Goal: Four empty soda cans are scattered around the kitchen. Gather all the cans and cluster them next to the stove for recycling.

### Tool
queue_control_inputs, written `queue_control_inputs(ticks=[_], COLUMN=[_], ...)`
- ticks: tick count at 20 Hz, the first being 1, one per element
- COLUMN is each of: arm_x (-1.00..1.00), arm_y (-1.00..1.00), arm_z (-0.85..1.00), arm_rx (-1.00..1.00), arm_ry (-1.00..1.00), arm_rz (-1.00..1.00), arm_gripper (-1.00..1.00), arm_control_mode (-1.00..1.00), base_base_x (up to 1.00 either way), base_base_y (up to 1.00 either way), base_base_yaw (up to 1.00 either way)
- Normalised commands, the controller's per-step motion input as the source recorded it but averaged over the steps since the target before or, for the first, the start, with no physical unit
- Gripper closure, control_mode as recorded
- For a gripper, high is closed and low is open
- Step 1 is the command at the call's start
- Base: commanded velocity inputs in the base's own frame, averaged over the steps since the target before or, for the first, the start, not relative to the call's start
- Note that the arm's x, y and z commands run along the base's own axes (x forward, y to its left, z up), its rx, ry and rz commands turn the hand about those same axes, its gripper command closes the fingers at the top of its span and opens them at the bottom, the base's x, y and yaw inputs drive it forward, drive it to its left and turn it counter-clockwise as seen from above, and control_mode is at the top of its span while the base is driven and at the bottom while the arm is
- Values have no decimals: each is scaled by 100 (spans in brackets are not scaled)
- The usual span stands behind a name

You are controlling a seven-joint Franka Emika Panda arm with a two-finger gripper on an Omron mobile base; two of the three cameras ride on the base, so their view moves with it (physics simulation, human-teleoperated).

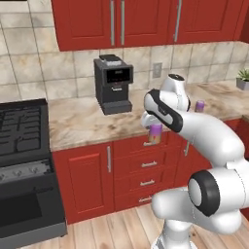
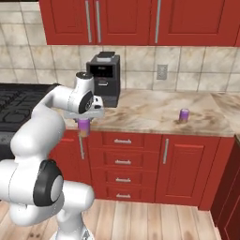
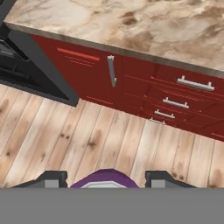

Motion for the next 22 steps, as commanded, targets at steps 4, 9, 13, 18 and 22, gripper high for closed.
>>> queue_control_inputs(ticks=[4,9,13,18,22], arm_x=[0,0,0,0,0], arm_y=[0,0,0,0,0], arm_z=[0,0,0,0,0], arm_rx=[0,0,0,0,0], arm_ry=[0,0,0,0,0], arm_rz=[0,0,0,0,0], arm_gripper=[100,100,100,100,100], arm_control_mode=[100,100,100,100,100], base_base_x=[78,28,4,-1,0], base_base_y=[34,43,61,72,72], base_base_yaw=[0,0,0,0,0])
